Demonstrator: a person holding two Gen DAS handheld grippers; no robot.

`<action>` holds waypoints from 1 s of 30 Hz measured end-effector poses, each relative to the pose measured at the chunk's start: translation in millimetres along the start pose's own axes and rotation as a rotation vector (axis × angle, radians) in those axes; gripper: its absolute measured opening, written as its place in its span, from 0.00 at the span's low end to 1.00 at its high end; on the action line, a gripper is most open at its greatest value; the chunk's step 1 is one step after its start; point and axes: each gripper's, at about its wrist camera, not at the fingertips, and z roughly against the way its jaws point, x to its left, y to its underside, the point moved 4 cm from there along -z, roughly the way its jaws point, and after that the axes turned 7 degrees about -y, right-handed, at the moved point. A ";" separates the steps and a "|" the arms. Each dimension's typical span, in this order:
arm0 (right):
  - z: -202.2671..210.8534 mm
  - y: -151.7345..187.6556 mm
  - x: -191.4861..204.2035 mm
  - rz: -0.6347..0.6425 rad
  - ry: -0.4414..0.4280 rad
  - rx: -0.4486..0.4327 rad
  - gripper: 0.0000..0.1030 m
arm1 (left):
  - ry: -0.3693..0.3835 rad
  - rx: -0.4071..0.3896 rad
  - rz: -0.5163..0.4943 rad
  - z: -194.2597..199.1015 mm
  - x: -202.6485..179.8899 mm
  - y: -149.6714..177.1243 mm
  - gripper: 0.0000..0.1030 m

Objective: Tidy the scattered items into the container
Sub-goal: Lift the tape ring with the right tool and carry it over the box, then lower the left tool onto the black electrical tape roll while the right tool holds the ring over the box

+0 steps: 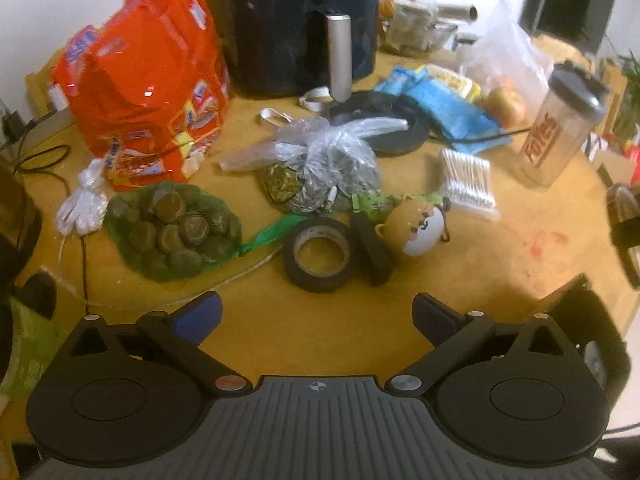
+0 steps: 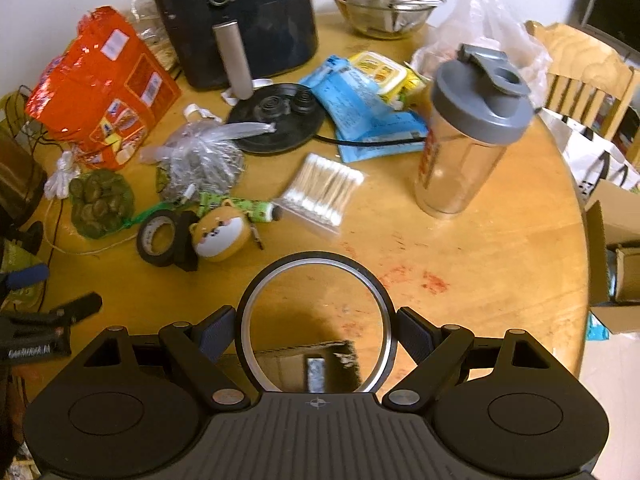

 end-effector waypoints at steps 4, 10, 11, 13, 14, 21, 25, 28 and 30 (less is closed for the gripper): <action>-2.0 1.3 -12.4 -0.025 0.013 0.009 0.84 | 0.098 0.070 -0.078 -16.0 -6.8 -2.3 1.00; -4.6 5.1 -25.1 -0.057 0.030 0.018 0.84 | 0.117 0.082 -0.210 -32.3 -13.4 -1.1 0.99; -4.9 5.6 -26.9 -0.061 0.032 0.019 0.84 | 0.121 0.075 -0.220 -34.4 -13.0 -1.7 0.99; -5.8 6.1 -29.5 -0.069 0.036 0.021 0.84 | 0.125 0.071 -0.239 -39.4 -12.4 -2.7 0.99; -6.0 6.3 -30.3 -0.072 0.038 0.021 0.85 | 0.123 0.072 -0.255 -43.8 -12.8 -3.8 0.99; -4.8 8.5 -36.9 -0.091 0.051 0.026 0.85 | 0.082 0.056 -0.381 -70.6 -15.5 -11.4 0.99; -4.2 9.3 -44.3 -0.106 0.062 0.028 0.85 | 0.070 0.049 -0.444 -82.4 -17.9 -16.3 0.99; -3.3 9.8 -49.5 -0.113 0.069 0.028 0.85 | 0.074 0.052 -0.458 -91.6 -18.5 -20.5 0.98; -3.0 10.1 -52.4 -0.118 0.072 0.029 0.85 | 0.074 0.065 -0.466 -98.7 -19.3 -21.0 0.87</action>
